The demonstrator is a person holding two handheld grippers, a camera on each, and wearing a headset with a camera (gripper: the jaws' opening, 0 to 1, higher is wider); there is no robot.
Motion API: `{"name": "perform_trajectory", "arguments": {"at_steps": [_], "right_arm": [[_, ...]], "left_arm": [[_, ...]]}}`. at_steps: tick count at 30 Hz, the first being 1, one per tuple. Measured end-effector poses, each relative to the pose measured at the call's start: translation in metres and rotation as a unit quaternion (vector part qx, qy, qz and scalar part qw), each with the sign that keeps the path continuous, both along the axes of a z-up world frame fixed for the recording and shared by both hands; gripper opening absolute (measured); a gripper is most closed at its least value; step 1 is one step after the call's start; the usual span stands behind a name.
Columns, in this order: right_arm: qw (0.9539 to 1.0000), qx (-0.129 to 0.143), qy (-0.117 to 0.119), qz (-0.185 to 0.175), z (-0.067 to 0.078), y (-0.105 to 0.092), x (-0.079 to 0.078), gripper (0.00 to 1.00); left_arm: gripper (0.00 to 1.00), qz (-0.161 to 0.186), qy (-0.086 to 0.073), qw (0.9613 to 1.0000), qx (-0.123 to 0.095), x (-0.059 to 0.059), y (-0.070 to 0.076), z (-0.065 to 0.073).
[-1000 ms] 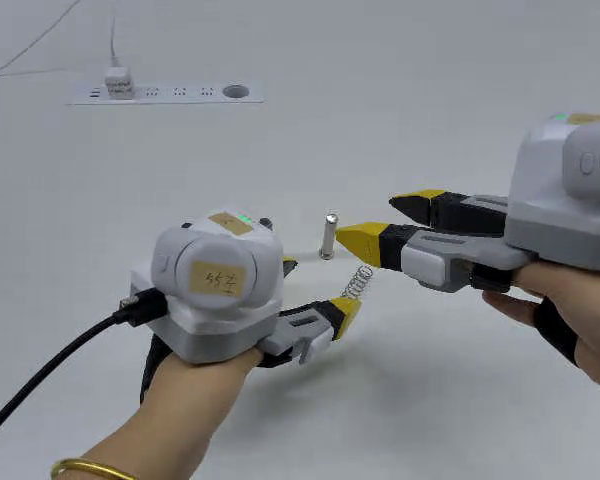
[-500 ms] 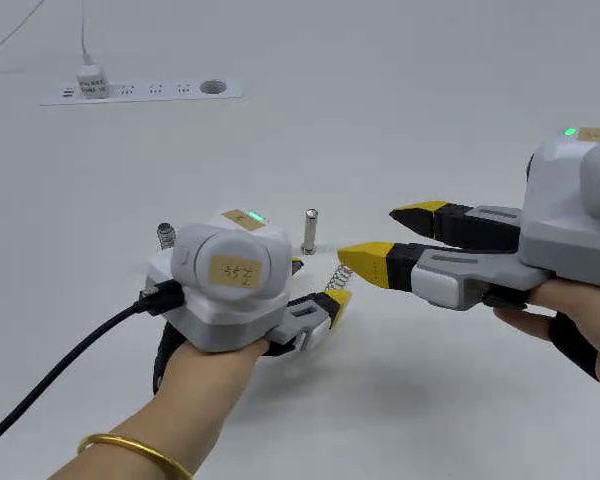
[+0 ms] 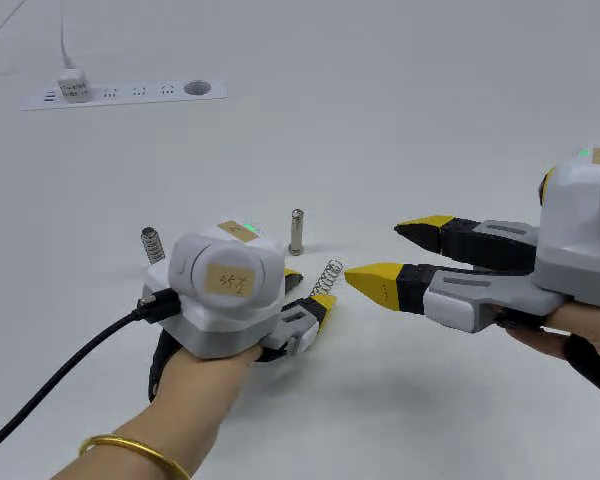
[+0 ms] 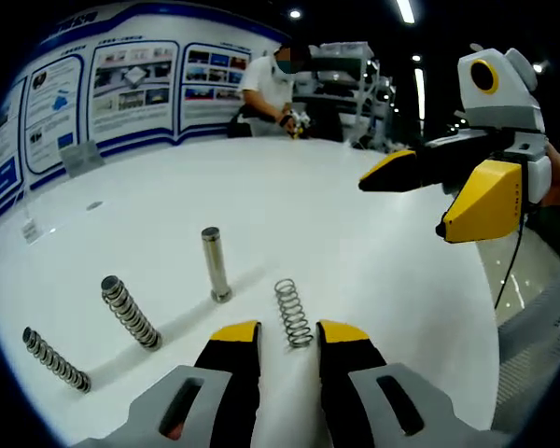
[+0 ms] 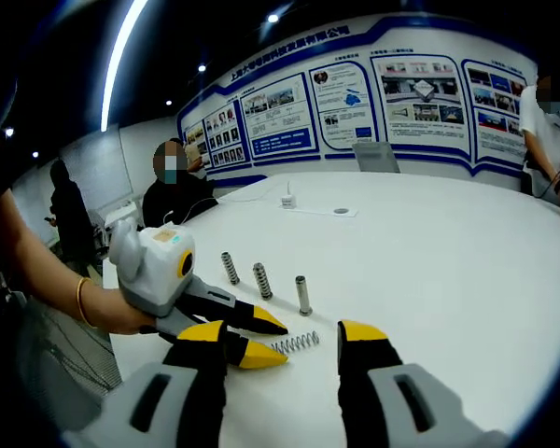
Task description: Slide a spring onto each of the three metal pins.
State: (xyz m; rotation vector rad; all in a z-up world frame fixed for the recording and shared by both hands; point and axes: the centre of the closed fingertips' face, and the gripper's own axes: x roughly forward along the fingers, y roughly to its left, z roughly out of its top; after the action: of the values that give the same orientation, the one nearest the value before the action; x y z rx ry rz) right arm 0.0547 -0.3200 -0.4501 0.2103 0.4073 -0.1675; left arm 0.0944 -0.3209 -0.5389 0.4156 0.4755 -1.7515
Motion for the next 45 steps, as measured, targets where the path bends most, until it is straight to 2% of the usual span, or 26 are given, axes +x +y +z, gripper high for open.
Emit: {"name": "perform_trajectory", "arguments": {"at_steps": [3, 6, 12, 16, 18, 21, 23, 28, 32, 35, 40, 43, 44, 45], "right_arm": [[1.0000, -0.001, -0.001, 0.000, 0.000, 0.000, -0.002, 0.48], [1.0000, -0.001, -0.004, -0.004, 0.000, -0.001, -0.003, 0.48], [1.0000, -0.004, -0.003, -0.002, -0.002, 0.000, -0.003, 0.48], [0.9999, -0.010, 0.003, 0.003, -0.003, 0.002, -0.003, 0.48], [0.9999, -0.009, 0.003, 0.002, -0.003, 0.002, -0.002, 0.49], [1.0000, -0.007, 0.000, 0.000, -0.001, 0.002, -0.002, 0.49], [1.0000, -0.007, 0.001, -0.001, -0.001, 0.001, -0.003, 0.50], [1.0000, -0.007, -0.001, -0.006, 0.001, -0.001, -0.003, 0.49], [1.0000, -0.004, -0.001, -0.009, 0.004, -0.001, -0.003, 0.49], [0.9999, -0.001, -0.004, -0.010, 0.007, -0.002, -0.002, 0.49], [0.9999, 0.006, -0.008, -0.013, 0.011, -0.002, 0.001, 0.49], [0.9998, 0.012, -0.012, -0.014, 0.014, -0.001, 0.003, 0.49], [0.9997, 0.014, -0.014, -0.014, 0.014, -0.001, 0.004, 0.49], [0.9997, 0.015, -0.015, -0.013, 0.015, 0.000, 0.005, 0.49]], "left_arm": [[0.23, -0.004, -0.001, 1.0000, 0.001, -0.002, 0.000, 0.000], [0.20, -0.009, -0.016, 0.9998, 0.004, -0.002, 0.001, -0.001], [0.17, -0.018, -0.029, 0.9994, 0.007, -0.004, 0.002, -0.002], [0.13, -0.021, -0.031, 0.9992, 0.010, -0.004, 0.002, -0.002], [0.12, -0.016, -0.024, 0.9995, 0.010, -0.003, 0.002, -0.002], [0.11, -0.016, -0.024, 0.9995, 0.010, -0.002, 0.002, -0.002], [0.10, -0.015, -0.030, 0.9994, 0.009, -0.001, 0.003, -0.002], [0.10, -0.016, -0.030, 0.9994, 0.009, -0.001, 0.003, -0.002], [0.09, -0.019, -0.011, 0.9997, 0.009, -0.003, 0.006, -0.001], [0.09, -0.017, -0.008, 0.9998, 0.004, -0.001, 0.010, 0.000], [0.09, -0.005, 0.009, 0.9999, -0.005, 0.005, 0.016, 0.007], [0.09, 0.006, 0.032, 0.9993, -0.017, 0.008, 0.018, 0.015], [0.09, 0.016, 0.056, 0.9980, -0.025, 0.008, 0.019, 0.020], [0.09, 0.020, 0.067, 0.9971, -0.030, 0.009, 0.020, 0.023]]}}
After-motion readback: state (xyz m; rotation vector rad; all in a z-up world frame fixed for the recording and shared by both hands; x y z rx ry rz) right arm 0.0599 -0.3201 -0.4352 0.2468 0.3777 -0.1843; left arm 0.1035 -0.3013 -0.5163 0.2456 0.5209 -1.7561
